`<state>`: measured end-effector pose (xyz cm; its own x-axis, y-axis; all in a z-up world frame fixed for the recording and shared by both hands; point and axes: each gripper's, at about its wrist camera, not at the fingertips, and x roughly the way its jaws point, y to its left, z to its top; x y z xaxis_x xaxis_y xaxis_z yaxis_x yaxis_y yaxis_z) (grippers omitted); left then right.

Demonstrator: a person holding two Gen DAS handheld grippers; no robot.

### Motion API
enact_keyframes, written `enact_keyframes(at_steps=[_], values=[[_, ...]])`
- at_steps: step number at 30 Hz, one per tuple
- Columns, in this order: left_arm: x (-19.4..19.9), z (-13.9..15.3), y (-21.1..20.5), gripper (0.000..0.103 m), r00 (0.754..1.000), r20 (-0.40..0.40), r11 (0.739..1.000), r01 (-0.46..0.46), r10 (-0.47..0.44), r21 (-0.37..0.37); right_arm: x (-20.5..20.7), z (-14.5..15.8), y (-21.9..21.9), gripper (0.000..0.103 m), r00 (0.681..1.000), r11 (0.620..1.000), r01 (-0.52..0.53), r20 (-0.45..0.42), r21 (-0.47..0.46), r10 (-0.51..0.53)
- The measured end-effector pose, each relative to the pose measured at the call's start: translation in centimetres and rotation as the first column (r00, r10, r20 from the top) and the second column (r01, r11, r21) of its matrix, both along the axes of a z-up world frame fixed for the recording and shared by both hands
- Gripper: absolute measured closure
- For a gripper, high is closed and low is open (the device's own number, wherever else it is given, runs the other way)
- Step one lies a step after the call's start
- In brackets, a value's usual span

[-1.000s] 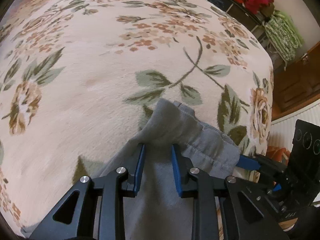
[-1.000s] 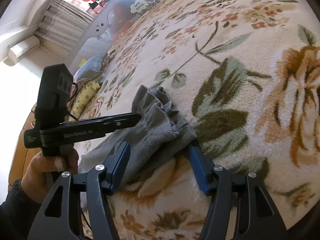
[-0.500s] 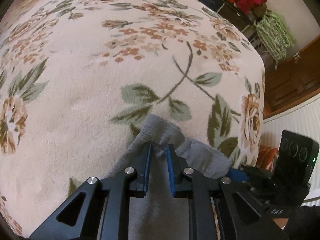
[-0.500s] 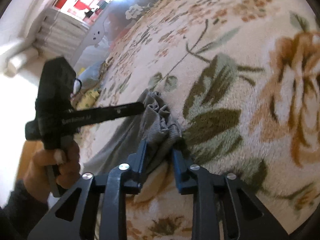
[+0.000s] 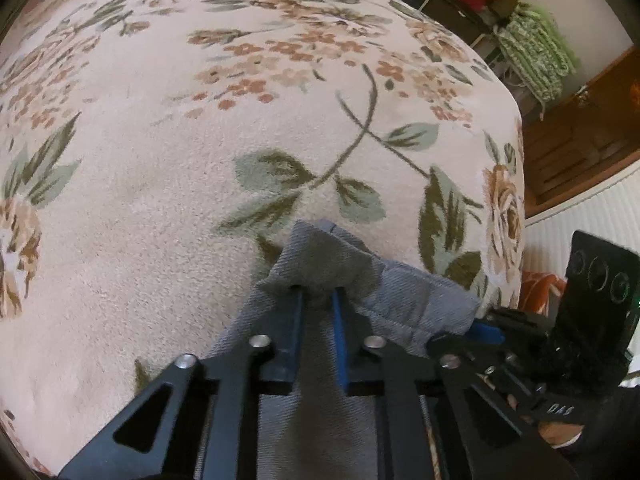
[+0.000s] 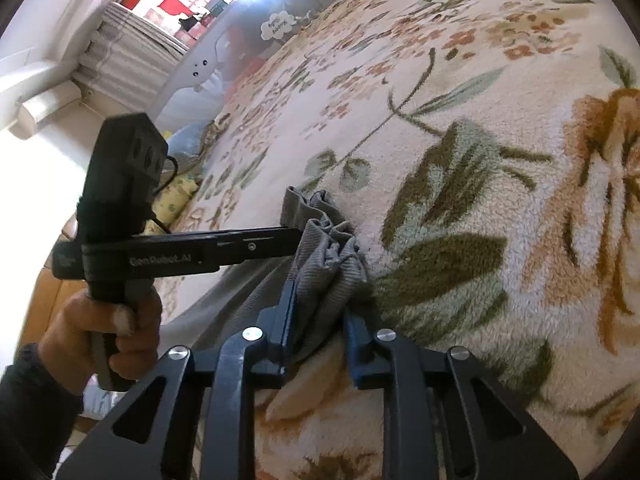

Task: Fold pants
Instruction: 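Grasp the folded pants edge with both grippers, then lift the gripped edge with both grippers and fold it over the bundle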

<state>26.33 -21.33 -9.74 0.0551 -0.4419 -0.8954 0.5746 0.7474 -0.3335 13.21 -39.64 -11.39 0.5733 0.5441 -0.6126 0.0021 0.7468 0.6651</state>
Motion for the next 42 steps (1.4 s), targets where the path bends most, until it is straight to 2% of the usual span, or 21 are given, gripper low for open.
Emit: enact_keyframes(at_steps=[6,8,9,12,14,17,19,21,24,26,28,31,34,42], values=[[-0.3,0.9,0.9,0.097,1.000,0.022,1.000,-0.022,0.023,-0.020,-0.3,1.7,0.5,0.084,0.998,0.999,-0.023,0.057,-0.024,0.025],[-0.1,1.2,1.8,0.096,0.998,0.020,0.998,-0.060,0.060,-0.010,-0.3,2.6,0.8,0.084,0.996,0.998,-0.038,0.083,-0.043,0.042],[0.0,1.3,2.3,0.093,0.997,0.008,0.997,-0.080,0.080,-0.016,-0.4,2.9,1.0,0.084,0.995,0.998,-0.043,0.091,-0.051,0.047],[-0.1,1.1,3.3,0.069,0.998,-0.020,0.998,-0.061,0.060,-0.031,-0.3,3.3,1.3,0.084,0.993,0.996,-0.054,0.099,-0.070,0.060],[-0.3,0.9,3.1,0.063,1.000,-0.022,1.000,-0.014,0.014,-0.014,-0.5,2.9,1.3,0.084,0.995,0.996,-0.052,0.085,-0.067,0.058],[-0.2,0.5,1.9,0.061,0.999,0.004,0.998,0.041,-0.042,0.043,-0.5,2.2,0.9,0.084,0.997,0.998,-0.042,0.061,-0.056,0.045],[0.1,0.5,1.2,0.053,0.998,0.030,0.995,0.061,-0.063,0.076,-0.5,1.6,0.7,0.084,0.998,0.998,-0.036,0.044,-0.043,0.038],[0.7,-0.1,0.4,0.042,0.994,0.059,0.986,0.081,-0.091,0.145,-0.5,1.3,0.4,0.084,0.999,0.999,-0.034,0.039,-0.033,0.035],[0.8,-0.8,-0.1,0.041,0.990,0.048,0.982,0.127,-0.135,0.136,-0.4,1.0,0.4,0.084,0.998,0.999,-0.040,0.037,-0.032,0.041],[0.8,-0.9,0.1,0.045,0.988,0.043,0.983,0.144,-0.150,0.114,-0.4,0.8,0.2,0.084,0.998,0.999,-0.041,0.037,-0.023,0.041],[0.9,-0.7,0.5,0.064,0.988,0.012,0.986,0.156,-0.157,0.060,-0.5,0.8,0.1,0.084,0.998,0.999,-0.042,0.041,-0.020,0.042],[0.4,-0.5,0.8,0.088,0.985,0.016,0.984,0.171,-0.172,0.050,-0.7,1.0,0.2,0.084,0.997,0.998,-0.047,0.052,-0.029,0.048],[0.1,0.2,1.7,0.094,0.986,0.018,0.986,0.167,-0.167,0.020,-0.9,1.7,0.5,0.084,0.996,0.998,-0.052,0.068,-0.034,0.055],[-0.7,3.3,5.3,0.095,0.996,0.061,0.991,0.072,-0.065,-0.110,-1.5,6.0,3.5,0.084,0.972,0.986,-0.138,0.177,-0.094,0.152]])
